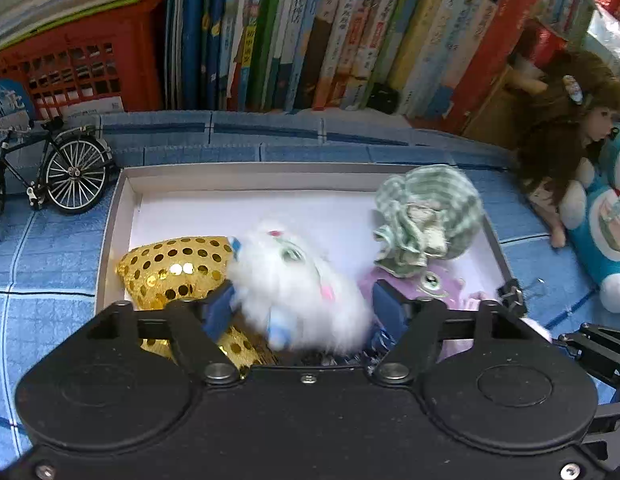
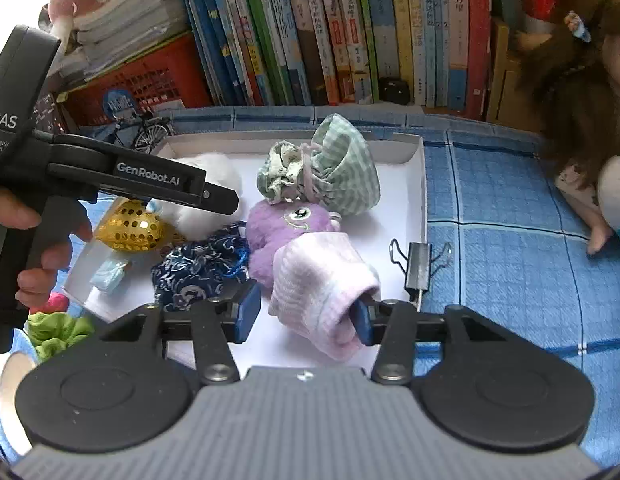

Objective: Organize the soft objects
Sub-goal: 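Lower the plush and sock into the tray and open both grippers, then move both tools back from the tray toward the foam block and scrunchie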

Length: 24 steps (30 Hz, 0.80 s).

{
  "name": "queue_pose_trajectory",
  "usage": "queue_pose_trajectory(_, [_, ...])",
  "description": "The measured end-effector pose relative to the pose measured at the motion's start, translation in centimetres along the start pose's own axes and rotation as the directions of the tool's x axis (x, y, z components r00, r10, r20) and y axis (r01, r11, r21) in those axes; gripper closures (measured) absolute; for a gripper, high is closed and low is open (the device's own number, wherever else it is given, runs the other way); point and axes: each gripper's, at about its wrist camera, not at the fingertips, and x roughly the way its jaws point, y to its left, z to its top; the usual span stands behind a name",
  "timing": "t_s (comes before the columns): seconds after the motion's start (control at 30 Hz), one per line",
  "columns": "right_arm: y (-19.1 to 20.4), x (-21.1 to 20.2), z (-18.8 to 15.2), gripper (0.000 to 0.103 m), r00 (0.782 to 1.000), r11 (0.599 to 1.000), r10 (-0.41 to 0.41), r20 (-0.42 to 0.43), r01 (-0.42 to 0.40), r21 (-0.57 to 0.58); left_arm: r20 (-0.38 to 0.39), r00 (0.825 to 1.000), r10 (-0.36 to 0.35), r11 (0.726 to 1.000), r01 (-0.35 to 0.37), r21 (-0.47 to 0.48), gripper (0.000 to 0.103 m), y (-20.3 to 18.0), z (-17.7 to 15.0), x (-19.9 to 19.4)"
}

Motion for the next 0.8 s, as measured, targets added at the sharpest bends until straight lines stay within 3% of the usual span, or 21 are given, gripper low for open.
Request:
queue_pose_trajectory(0.33, [1.9,-6.3,-1.8,0.022,0.991,0.999,-0.027,0.133,0.032,-0.038,0.088,0.996,-0.009,0.999,0.005,0.041,0.026,-0.9,-3.0,-7.0])
queue_pose_trajectory(0.8, [7.2,-13.8,-6.3,0.015,0.94,0.979,-0.034,0.338,0.099,-0.177,0.234,0.971,-0.043,0.992,0.013,0.129,0.022,-1.2,-12.3,-17.3])
